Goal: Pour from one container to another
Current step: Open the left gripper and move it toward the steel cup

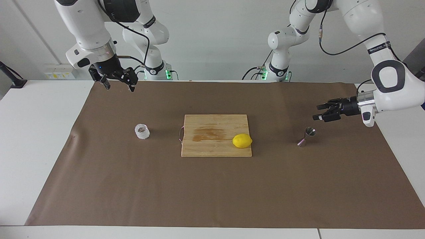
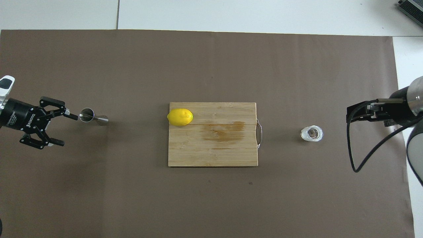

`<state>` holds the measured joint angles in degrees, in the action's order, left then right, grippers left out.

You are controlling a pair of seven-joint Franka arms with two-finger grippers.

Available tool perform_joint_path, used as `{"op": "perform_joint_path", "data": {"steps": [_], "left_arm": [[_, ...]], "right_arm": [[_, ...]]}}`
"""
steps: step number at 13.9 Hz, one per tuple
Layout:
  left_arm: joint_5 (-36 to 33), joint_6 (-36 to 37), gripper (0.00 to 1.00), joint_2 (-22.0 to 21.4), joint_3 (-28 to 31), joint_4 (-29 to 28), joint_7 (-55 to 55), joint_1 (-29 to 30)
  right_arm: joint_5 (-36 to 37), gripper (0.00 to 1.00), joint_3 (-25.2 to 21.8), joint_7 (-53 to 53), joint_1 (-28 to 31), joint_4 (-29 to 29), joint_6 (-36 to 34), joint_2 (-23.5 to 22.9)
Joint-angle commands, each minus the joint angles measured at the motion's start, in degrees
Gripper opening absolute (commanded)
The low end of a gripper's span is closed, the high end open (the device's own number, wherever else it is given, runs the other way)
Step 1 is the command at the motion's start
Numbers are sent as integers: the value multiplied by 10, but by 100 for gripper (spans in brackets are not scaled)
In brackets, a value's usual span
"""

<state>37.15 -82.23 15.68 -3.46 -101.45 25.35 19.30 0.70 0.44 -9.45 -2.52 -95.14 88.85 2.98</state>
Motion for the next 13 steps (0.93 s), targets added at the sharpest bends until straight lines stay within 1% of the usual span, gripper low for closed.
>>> {"op": "perform_joint_path", "data": {"steps": [1,2,4,6,10,12,13], "left_arm": [[43,25,100,28,-4,21,24,16],[65,34,100,35,-3,18,24,20],[87,34,100,51,-1,18,23,35],[103,9,100,62,-1,20,22,37],[127,-51,100,64,-1,15,5,44],[147,-56,100,66,-2,16,7,50],[157,-56,100,66,-2,13,9,44]], "right_arm": [[-17,100,4,8,9,1,-6,2],[-16,100,4,8,9,1,-5,2],[-16,100,4,9,9,1,-5,2],[-17,100,4,9,9,1,-6,2],[-16,100,4,9,9,1,-5,1],[-17,100,4,9,9,1,-6,2],[-17,100,4,9,9,1,-6,2]]}}
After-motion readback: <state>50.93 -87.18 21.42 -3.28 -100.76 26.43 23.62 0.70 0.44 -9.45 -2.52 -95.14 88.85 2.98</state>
